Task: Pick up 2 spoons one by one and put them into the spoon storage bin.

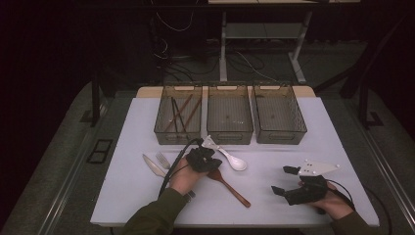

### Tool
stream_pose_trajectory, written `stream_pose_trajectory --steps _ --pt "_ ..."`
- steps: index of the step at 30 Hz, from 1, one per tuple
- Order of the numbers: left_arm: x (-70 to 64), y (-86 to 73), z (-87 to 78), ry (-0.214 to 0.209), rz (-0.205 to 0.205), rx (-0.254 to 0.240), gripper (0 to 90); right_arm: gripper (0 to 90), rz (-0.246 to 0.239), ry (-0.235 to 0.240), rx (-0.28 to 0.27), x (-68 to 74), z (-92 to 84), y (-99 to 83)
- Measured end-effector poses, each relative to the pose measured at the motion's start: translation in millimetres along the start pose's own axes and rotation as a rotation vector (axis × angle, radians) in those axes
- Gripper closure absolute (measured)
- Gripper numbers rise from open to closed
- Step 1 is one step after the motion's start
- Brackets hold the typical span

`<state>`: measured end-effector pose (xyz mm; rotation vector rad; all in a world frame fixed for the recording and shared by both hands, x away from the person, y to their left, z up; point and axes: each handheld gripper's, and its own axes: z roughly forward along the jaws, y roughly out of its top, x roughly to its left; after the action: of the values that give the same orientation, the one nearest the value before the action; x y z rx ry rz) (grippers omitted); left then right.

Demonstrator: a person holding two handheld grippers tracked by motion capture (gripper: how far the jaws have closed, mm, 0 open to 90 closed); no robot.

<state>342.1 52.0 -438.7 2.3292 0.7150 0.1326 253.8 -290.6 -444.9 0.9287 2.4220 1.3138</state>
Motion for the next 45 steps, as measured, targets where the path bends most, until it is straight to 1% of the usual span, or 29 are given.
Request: stream_pose_trajectory --steps 7,15,20,21,22,24,25,26,27,28,32,34,36,38,40,43,44,45 --pt "1.7 -5.1 -5.7 0.01 0.0 0.011 88.9 13.9 0.006 -0.003 -0.004 0.1 -0.7 -0.2" --pt "4.1 -14.0 -14.8 0.003 -0.025 0.014 88.9 13.9 0.006 -0.004 -0.006 -0.1 -1.0 -0.2" --pt "4.4 -18.5 -19.9 -0.008 -0.028 0.02 88.9 13.9 0.003 -0.006 -0.006 -0.5 -1.3 -0.2" --pt "3.5 -19.5 -20.3 -0.007 -0.038 0.016 88.9 13.9 0.004 -0.006 -0.006 -0.6 -1.6 -0.3" --pt "4.0 -20.1 -21.6 -0.007 -0.026 0.021 88.9 13.9 0.006 -0.006 -0.005 -0.5 -1.8 -0.2" --pt "2.9 -21.6 -23.7 -0.012 -0.033 0.02 88.9 13.9 0.008 -0.008 -0.006 -0.4 -2.0 -0.3" --pt "3.0 -22.5 -25.1 -0.015 -0.029 0.024 88.9 13.9 0.008 -0.007 -0.005 -0.4 -2.1 -0.3" --pt "2.5 -23.6 -25.8 -0.021 -0.033 0.018 88.9 13.9 0.008 -0.007 -0.005 -0.4 -2.2 -0.3" --pt "2.3 -24.8 -27.3 -0.027 -0.033 0.024 88.9 13.9 0.008 -0.007 -0.005 -0.5 -2.2 -0.4" --pt "1.7 -26.0 -28.0 -0.031 -0.036 0.016 88.9 13.9 0.008 -0.007 -0.005 -0.6 -2.1 -0.4" --pt "0.7 -30.5 -32.8 -0.049 -0.046 0.015 88.9 13.9 0.008 -0.008 -0.005 -0.6 -2.2 -0.4" --pt "-0.3 -32.8 -35.1 -0.055 -0.044 0.019 88.9 13.9 0.008 -0.007 -0.004 -0.5 -2.1 -0.4" --pt "-2.0 -34.7 -36.3 -0.063 -0.049 0.012 88.9 13.9 0.006 -0.007 -0.004 -0.6 -1.9 -0.4" --pt "-2.7 -35.8 -38.2 -0.064 -0.043 0.014 88.9 13.9 0.006 -0.008 -0.005 -0.8 -1.6 -0.5" --pt "-3.7 -36.7 -39.2 -0.066 -0.052 0.002 88.9 13.9 0.005 -0.007 -0.005 -0.7 -1.4 -0.5" --pt "-2.4 -36.5 -42.3 -0.068 -0.05 -0.012 88.8 13.9 0.005 -0.007 -0.003 -0.1 -1.1 -0.6" --pt "-2.1 -36.3 -44.0 -0.069 -0.051 -0.017 87.8 13.9 0.004 -0.007 -0.003 -0.2 -1.0 -0.6" --pt "-2.4 -36.1 -45.5 -0.07 -0.052 -0.029 84.8 13.9 0.002 -0.007 -0.003 -0.3 -0.9 -0.7"
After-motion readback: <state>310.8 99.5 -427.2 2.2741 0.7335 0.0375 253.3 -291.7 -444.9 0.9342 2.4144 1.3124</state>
